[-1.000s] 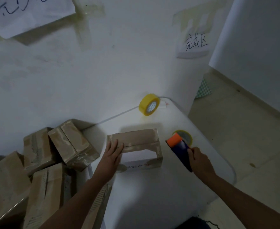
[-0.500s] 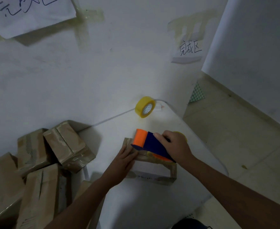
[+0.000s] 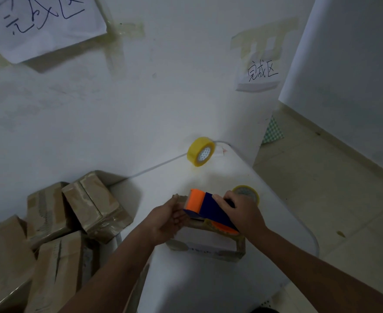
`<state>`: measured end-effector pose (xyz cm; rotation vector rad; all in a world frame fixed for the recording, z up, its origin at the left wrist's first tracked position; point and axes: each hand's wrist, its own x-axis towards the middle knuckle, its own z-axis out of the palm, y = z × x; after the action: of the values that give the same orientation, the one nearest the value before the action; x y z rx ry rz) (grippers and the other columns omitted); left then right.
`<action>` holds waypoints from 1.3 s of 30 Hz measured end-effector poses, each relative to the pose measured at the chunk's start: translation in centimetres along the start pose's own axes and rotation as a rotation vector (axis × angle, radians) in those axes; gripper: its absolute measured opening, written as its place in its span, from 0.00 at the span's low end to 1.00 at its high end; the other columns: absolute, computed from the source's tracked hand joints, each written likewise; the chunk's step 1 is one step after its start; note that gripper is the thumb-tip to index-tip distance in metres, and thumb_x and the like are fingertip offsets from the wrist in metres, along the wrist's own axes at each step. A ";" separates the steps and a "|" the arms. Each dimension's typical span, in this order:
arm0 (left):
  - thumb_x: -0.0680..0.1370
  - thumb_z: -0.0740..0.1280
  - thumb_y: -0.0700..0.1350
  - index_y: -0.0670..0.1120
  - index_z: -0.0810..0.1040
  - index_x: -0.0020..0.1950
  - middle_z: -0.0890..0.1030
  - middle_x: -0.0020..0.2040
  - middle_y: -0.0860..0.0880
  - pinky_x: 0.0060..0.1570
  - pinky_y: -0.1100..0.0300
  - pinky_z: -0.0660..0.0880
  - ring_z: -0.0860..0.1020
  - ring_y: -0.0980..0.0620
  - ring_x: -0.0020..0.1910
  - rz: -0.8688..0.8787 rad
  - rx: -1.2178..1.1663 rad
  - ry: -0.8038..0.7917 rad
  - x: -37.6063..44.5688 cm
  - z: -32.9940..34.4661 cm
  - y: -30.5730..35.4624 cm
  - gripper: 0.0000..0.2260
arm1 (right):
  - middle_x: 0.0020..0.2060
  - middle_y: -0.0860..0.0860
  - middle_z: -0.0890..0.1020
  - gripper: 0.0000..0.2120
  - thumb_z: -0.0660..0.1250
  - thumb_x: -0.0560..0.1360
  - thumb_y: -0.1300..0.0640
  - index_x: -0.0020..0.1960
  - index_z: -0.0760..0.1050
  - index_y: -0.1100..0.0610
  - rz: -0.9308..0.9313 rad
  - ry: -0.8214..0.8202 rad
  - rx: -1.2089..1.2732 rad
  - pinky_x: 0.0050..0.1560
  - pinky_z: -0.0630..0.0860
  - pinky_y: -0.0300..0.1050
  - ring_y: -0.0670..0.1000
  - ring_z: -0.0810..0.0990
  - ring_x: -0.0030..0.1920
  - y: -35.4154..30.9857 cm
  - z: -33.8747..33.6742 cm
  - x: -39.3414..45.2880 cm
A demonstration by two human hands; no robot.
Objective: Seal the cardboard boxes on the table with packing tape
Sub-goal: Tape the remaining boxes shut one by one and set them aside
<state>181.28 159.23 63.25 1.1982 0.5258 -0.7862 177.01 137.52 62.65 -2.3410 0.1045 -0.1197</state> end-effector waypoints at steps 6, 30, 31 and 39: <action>0.81 0.65 0.42 0.43 0.82 0.45 0.84 0.41 0.46 0.38 0.62 0.77 0.82 0.54 0.36 0.053 0.096 -0.019 -0.5 0.7 0.9 0.08 | 0.30 0.52 0.75 0.34 0.49 0.73 0.26 0.38 0.72 0.56 0.001 -0.010 -0.022 0.33 0.73 0.51 0.48 0.77 0.31 -0.1 -0.2 0.0; 0.81 0.64 0.38 0.40 0.80 0.51 0.80 0.37 0.48 0.35 0.67 0.76 0.77 0.55 0.35 0.270 0.016 0.307 -0.1 -8.4 0.5 0.05 | 0.26 0.47 0.67 0.23 0.58 0.77 0.35 0.35 0.68 0.52 -0.120 -0.202 -0.429 0.28 0.60 0.41 0.45 0.68 0.28 -1.8 -2.4 2.1; 0.81 0.65 0.39 0.40 0.80 0.50 0.80 0.38 0.48 0.35 0.67 0.77 0.77 0.56 0.35 0.247 0.021 0.302 0.2 -8.6 0.1 0.05 | 0.26 0.47 0.68 0.23 0.58 0.77 0.35 0.34 0.68 0.52 -0.112 -0.200 -0.442 0.28 0.60 0.41 0.45 0.68 0.28 -1.9 -2.3 2.1; 0.78 0.69 0.38 0.38 0.80 0.50 0.80 0.38 0.45 0.40 0.64 0.75 0.77 0.54 0.37 0.205 -0.019 0.401 3.6 -8.7 -2.1 0.03 | 0.27 0.47 0.69 0.24 0.57 0.77 0.34 0.34 0.67 0.52 -0.064 -0.201 -0.515 0.30 0.66 0.43 0.48 0.71 0.30 -2.5 -0.8 2.6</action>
<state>182.31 166.23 56.69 1.3750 0.7217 -0.3643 179.54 138.38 65.17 -2.8551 -0.0463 0.1275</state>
